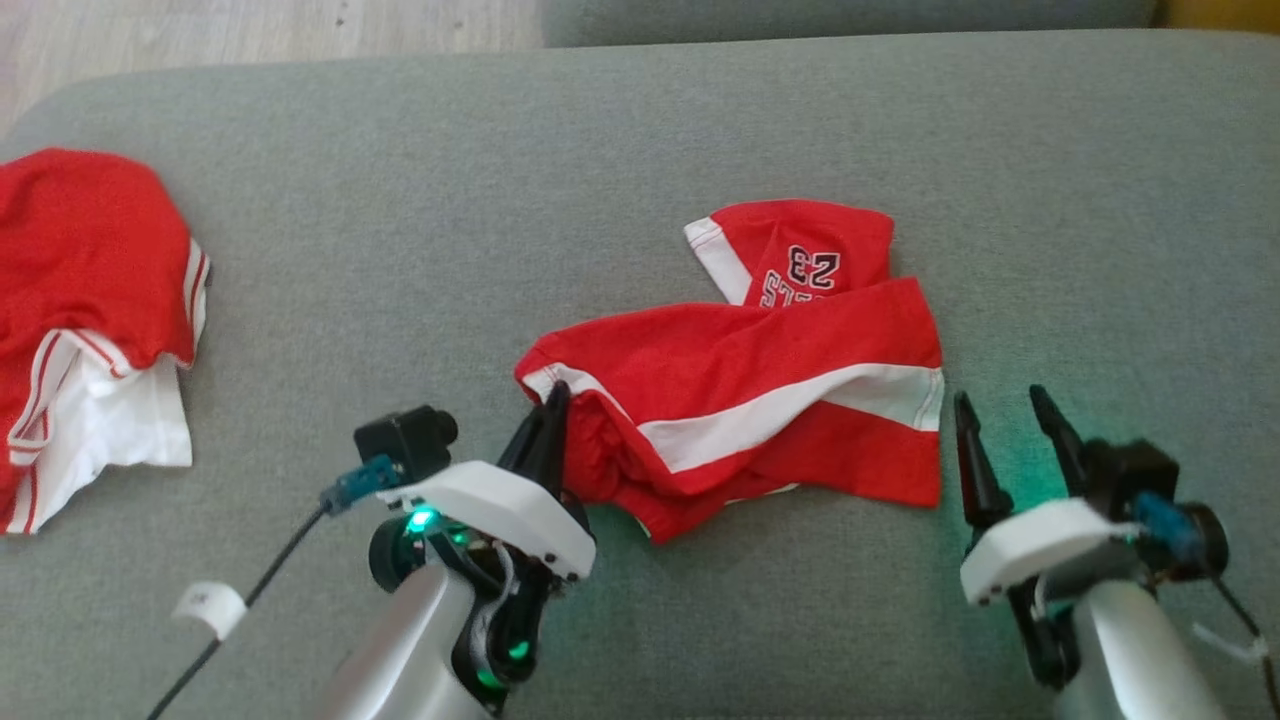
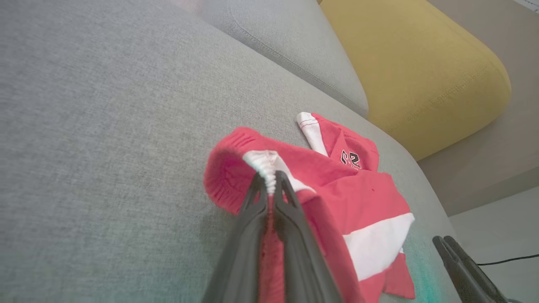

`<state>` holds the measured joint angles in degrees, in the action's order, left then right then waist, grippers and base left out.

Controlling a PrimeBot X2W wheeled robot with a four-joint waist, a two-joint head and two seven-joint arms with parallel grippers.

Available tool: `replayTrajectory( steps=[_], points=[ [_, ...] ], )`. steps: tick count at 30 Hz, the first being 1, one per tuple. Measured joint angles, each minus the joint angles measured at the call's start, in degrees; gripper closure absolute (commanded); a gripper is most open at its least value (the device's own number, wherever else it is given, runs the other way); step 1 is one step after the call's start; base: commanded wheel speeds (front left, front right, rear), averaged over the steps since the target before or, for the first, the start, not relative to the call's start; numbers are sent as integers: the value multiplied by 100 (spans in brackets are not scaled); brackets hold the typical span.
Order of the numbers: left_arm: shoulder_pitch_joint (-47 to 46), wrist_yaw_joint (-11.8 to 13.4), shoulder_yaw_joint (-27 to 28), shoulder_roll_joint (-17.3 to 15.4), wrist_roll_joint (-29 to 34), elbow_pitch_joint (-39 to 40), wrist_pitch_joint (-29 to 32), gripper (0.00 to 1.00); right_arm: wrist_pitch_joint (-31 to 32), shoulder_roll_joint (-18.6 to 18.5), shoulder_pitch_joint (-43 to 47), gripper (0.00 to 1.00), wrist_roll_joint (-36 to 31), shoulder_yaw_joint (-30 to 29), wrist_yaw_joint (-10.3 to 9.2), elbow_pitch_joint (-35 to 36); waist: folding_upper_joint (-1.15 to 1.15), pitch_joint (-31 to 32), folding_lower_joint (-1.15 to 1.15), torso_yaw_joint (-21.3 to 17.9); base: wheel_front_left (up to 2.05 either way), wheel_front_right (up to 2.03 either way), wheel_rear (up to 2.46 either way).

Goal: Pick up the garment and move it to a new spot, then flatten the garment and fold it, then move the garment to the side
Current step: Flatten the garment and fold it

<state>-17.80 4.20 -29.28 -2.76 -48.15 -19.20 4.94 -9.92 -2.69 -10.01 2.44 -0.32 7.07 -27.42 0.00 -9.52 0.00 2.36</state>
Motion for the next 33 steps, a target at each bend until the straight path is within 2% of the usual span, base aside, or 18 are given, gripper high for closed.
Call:
replayTrajectory(
  steps=[5, 13, 14, 15, 16, 19, 21, 23, 24, 32, 33],
  points=[
    [70, 36, -70, -1, 9, 96, -108, 100, 255, -3, -391, 0, -204, -71, 0, -471, 0, -70, 0, 103, 0, 0, 0],
    [69, 84, -93, -2, 19, 119, -201, 100, 500, -11, -772, 0, -272, 321, 0, -1163, 0, -136, 0, 186, 0, 0, 0],
    [69, 85, -96, -2, 19, 123, -200, 100, 480, -12, -815, 14, -294, 355, 0, -1202, 0, -135, 0, 187, 0, 0, 0],
    [69, 86, -97, -2, 19, 129, -201, 100, 478, -12, -855, 37, -294, 392, 0, -1230, 0, -134, 0, 185, 0, 0, 0],
    [69, 86, -97, -2, 19, 129, -201, 100, 478, -12, -855, 52, -294, 392, 0, -1230, 0, -134, 0, 185, 0, 0, 0],
    [69, 92, -96, -12, 19, 146, -205, 100, 438, -11, -926, 78, -255, 544, 0, -1355, 0, -129, 0, 168, 0, 0, 0],
    [69, 93, -96, -16, 19, 148, -207, 100, 437, -11, -960, 90, -207, 583, 0, -1419, 0, -133, 0, 154, 0, 0, 0],
    [69, 118, -93, -22, 19, 151, -207, 100, 415, -11, -991, 99, -194, 600, 0, -1471, 0, -137, 0, 145, 0, 0, 0],
    [69, 118, -93, -24, 19, 153, -207, 100, 383, -11, -1013, 100, -194, 606, 0, -1510, 0, -139, 0, 140, 0, 0, 0],
    [69, 136, -84, -63, 18, 172, -207, 100, 133, -11, -1072, 100, -324, 503, 4, -1619, 0, -88, 0, 115, 0, 0, 0],
    [69, 136, -82, -65, 18, 174, -207, 100, 126, -12, -1072, 96, -350, 479, 4, -1617, 0, -75, 0, 113, 0, 0, 0]
  ],
)
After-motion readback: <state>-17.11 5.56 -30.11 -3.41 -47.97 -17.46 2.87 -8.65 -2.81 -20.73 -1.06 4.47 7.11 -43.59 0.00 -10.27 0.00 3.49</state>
